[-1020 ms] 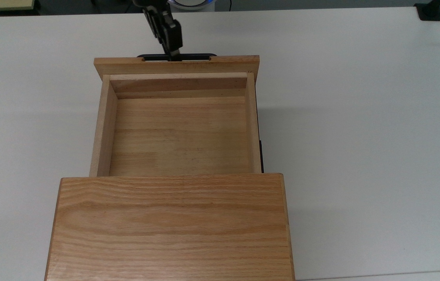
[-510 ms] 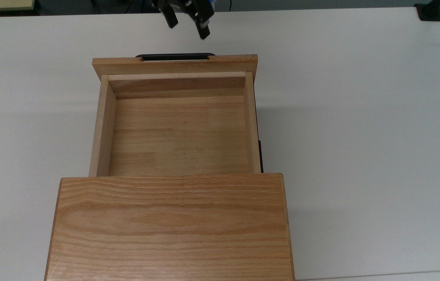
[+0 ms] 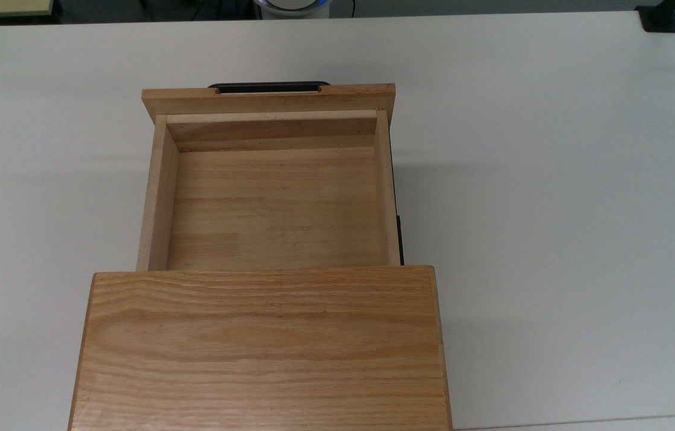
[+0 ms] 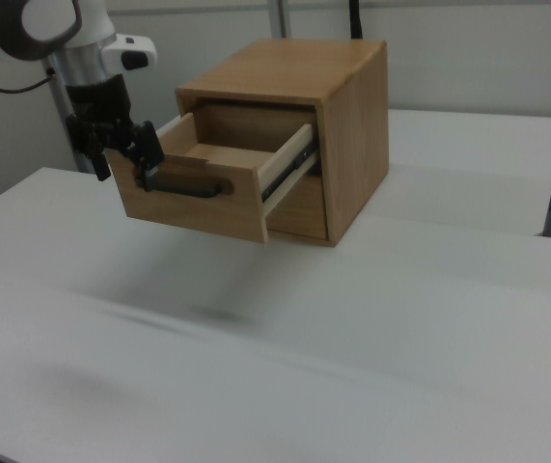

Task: Open the drawer by sliding it
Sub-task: 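Open the gripper and lift it away from the handle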

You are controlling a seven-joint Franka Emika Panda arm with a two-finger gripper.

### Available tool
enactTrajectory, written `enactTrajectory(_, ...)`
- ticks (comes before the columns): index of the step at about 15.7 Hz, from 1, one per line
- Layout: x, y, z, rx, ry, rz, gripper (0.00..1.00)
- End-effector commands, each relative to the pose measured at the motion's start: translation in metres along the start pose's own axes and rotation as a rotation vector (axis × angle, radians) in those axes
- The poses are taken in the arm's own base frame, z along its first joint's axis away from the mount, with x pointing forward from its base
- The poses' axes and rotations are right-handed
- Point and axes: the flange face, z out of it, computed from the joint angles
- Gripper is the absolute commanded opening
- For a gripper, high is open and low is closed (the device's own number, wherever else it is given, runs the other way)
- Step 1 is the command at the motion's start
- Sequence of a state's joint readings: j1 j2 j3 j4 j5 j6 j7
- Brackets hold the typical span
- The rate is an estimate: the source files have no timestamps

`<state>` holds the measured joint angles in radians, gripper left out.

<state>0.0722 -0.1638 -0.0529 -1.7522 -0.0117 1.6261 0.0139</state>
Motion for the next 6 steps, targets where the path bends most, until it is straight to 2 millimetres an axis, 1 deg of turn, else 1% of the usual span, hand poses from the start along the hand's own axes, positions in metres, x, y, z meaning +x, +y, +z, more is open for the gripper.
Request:
enactTrajectory(1,0.026,-0.001,-0.0024,-0.058,-0.062,-0.056,1.0)
enactTrajectory(3,0.029,0.0037,-0.0021,-0.058,-0.069,-0.046,1.0)
enactTrajectory(6,0.0312,0.0021,0.0001,-0.06,-0.073,-0.048,1.0)
